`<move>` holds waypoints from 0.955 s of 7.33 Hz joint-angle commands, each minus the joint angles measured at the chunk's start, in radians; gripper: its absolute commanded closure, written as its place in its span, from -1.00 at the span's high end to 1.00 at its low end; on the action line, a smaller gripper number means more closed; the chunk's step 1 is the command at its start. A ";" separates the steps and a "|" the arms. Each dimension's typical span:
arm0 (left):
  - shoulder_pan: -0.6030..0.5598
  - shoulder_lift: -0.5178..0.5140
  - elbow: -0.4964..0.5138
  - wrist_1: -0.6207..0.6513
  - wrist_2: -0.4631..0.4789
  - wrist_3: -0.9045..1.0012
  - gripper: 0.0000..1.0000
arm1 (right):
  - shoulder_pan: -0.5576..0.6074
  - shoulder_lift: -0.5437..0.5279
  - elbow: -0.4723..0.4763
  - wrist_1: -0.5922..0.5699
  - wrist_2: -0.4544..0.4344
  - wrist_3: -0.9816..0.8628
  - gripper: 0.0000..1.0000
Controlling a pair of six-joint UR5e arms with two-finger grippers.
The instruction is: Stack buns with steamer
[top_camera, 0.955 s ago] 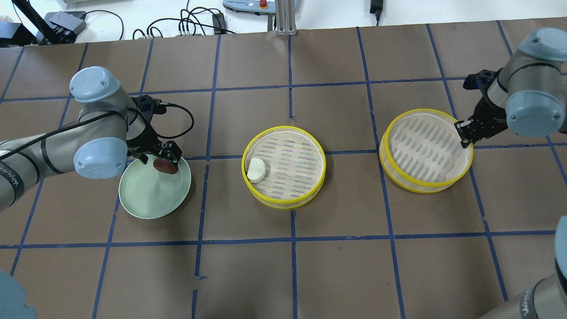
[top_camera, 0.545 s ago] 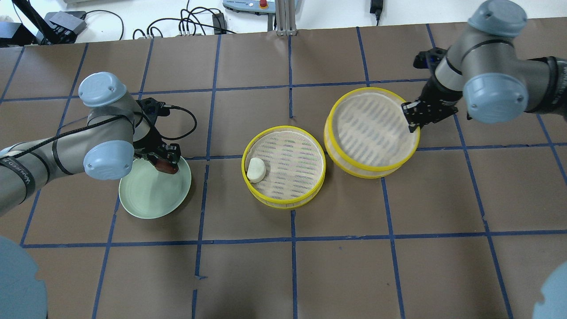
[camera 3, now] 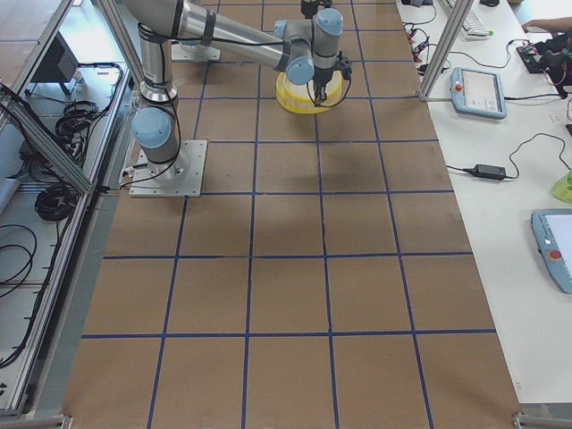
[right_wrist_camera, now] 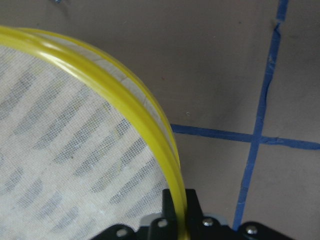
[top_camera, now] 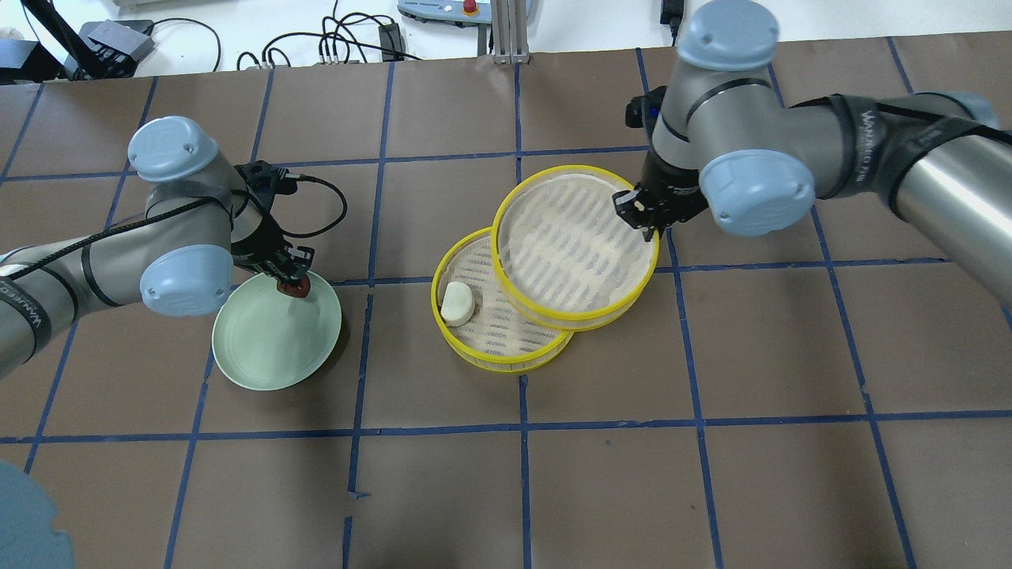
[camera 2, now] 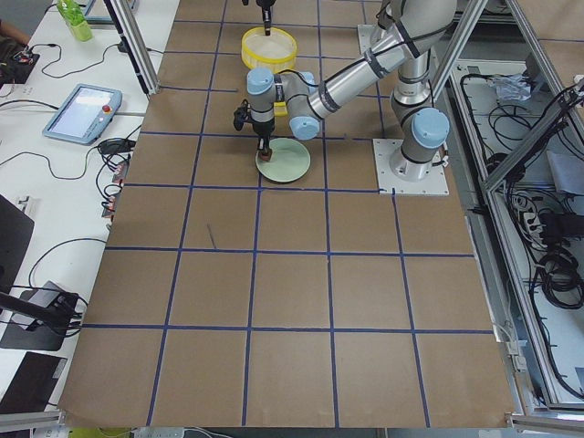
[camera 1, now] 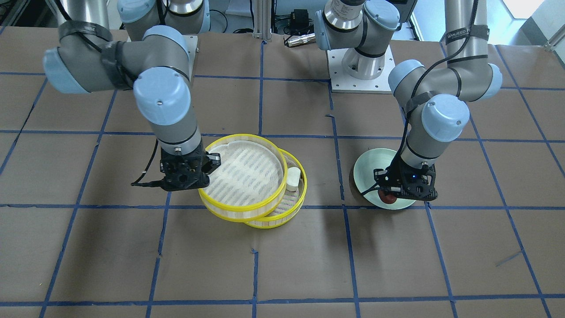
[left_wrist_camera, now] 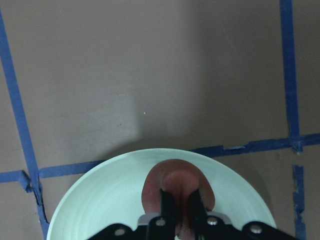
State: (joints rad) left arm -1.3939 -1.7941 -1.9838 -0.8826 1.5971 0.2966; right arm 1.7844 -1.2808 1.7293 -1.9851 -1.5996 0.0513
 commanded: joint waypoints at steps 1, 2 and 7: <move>-0.017 0.082 0.025 -0.108 -0.003 -0.037 -0.95 | 0.064 0.023 -0.033 0.000 -0.019 0.042 -0.92; -0.052 0.108 0.069 -0.175 -0.002 -0.075 -0.94 | 0.064 0.029 -0.031 -0.001 -0.014 0.042 -0.92; -0.177 0.111 0.232 -0.363 -0.046 -0.264 -0.94 | 0.066 0.064 -0.034 -0.012 0.030 0.027 -0.91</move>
State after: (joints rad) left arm -1.5589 -1.6825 -1.7603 -1.2380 1.5702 0.0449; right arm 1.8499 -1.2205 1.6954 -1.9956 -1.5691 0.0818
